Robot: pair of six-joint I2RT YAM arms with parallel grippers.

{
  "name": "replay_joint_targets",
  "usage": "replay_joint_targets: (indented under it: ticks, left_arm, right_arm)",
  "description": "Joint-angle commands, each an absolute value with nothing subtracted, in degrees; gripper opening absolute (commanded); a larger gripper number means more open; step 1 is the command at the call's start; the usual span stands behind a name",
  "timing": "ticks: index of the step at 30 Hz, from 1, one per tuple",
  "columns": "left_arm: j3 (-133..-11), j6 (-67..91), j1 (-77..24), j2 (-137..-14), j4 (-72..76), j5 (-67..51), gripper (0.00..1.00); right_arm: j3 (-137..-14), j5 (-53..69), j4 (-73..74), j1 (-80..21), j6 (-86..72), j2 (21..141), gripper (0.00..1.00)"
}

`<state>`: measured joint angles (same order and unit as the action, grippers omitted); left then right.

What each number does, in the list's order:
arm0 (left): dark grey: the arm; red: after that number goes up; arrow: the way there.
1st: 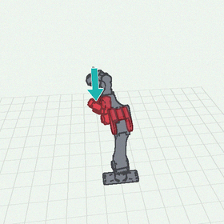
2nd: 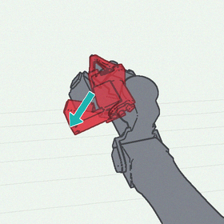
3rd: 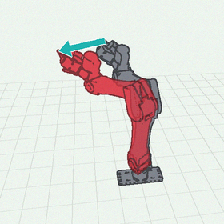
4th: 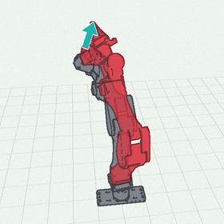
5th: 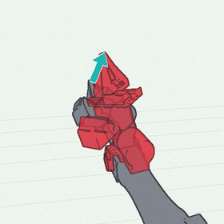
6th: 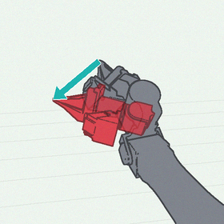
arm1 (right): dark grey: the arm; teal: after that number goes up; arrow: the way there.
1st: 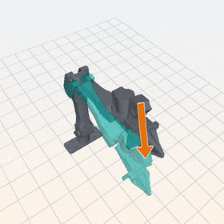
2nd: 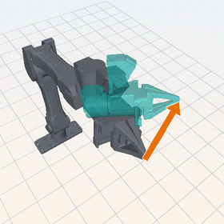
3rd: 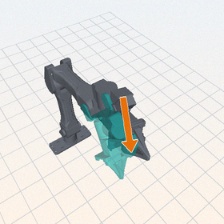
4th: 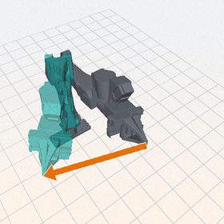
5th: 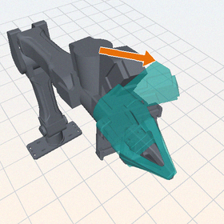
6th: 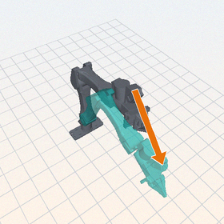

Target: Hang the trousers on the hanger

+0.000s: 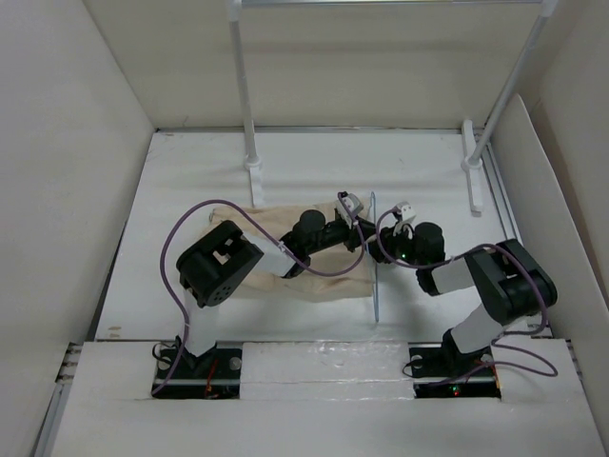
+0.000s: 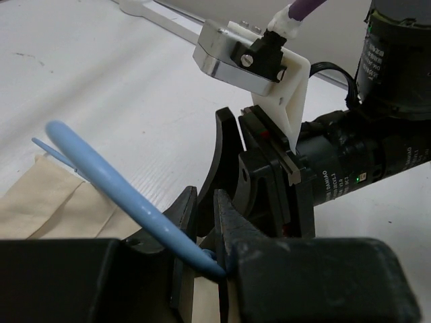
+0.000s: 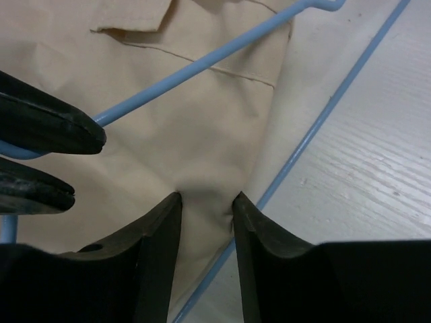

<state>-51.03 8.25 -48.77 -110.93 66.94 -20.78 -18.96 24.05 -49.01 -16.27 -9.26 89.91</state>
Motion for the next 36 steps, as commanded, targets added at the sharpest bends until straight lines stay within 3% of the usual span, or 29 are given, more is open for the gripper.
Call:
replay_joint_targets:
  ticks: [1, 5, 6, 7, 11, 14, 17, 21, 25, 36]
  left_arm:
    - [-50.6, 9.1, -48.9, -110.9, 69.7, -21.0, 0.00]
    - [-50.7, 8.6, -48.9, -111.0, 69.3, -20.4, 0.00]
    - [-50.6, 8.3, -48.9, -111.0, 68.9, -20.3, 0.00]
    - [-50.9, 7.9, -48.9, -110.9, 68.6, -20.1, 0.00]
    - [-50.9, 5.9, -48.3, -109.9, 66.1, -17.9, 0.00]
    - [-50.2, 5.4, -47.1, -109.1, 65.0, -18.1, 0.00]
    - [-49.4, 5.1, -46.3, -108.4, 64.4, -17.5, 0.00]
    - [-49.0, 4.0, -45.2, -107.7, 63.2, -16.3, 0.00]
    - [-48.9, 2.6, -44.7, -106.8, 61.4, -15.2, 0.00]
    - [-41.0, 1.0, -41.7, -97.4, 59.3, -12.4, 0.00]
  right_arm:
    - [-18.8, 28.7, -61.9, -15.5, -13.4, 93.5, 0.40]
    - [-19.1, 34.1, -69.4, -15.5, -17.0, 99.6, 0.19]
    - [-18.8, 34.6, -73.9, -14.9, -19.1, 100.8, 0.06]
    - [-18.3, 35.2, -76.3, -14.2, -20.4, 101.9, 0.01]
    - [-16.0, 39.1, -84.9, -10.9, -24.9, 103.1, 0.00]
    - [-14.2, 40.8, -83.1, -7.4, -24.6, 99.0, 0.00]
    - [-13.9, 41.2, -72.6, -5.4, -20.7, 89.4, 0.00]
    - [-17.0, 37.8, -45.5, -4.2, -9.6, 76.4, 0.00]
    - [-17.1, 37.2, -37.5, 0.8, -5.8, 68.8, 0.00]
    - [-17.0, 38.4, -31.1, 9.5, -1.3, 68.9, 0.00]
